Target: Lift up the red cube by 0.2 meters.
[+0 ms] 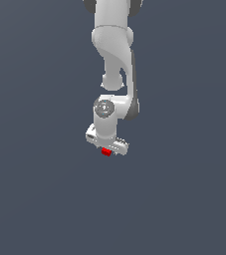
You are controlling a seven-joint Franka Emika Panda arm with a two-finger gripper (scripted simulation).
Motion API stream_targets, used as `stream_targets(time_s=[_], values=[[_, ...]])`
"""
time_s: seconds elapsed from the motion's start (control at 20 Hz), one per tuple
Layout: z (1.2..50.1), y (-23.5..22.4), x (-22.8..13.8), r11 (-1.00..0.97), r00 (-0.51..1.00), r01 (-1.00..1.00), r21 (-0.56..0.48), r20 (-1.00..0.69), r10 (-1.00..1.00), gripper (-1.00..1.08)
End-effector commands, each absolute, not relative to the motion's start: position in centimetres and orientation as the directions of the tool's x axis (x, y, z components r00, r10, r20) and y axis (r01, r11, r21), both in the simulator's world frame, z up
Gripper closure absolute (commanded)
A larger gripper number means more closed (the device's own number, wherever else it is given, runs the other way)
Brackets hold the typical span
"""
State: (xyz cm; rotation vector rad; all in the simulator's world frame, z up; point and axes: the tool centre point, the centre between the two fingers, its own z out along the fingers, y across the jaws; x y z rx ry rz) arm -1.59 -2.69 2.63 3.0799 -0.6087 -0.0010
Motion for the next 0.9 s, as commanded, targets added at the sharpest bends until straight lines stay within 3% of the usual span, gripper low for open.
stream_targets(time_s=[0.0, 0.1, 0.15, 0.85], values=[[2.08, -2.77, -1.63, -0.918, 0.918, -0.396, 0.001, 0.001, -0.396, -0.92], [2.0, -2.73, -1.61, -0.918, 0.918, -0.398, 0.001, 0.0, -0.398, -0.92], [2.0, -2.73, -1.61, -0.918, 0.918, -0.398, 0.001, 0.0, -0.398, 1.08], [2.47, -2.69, -1.64, -0.918, 0.918, -0.397, 0.0, 0.0, -0.397, 1.08]])
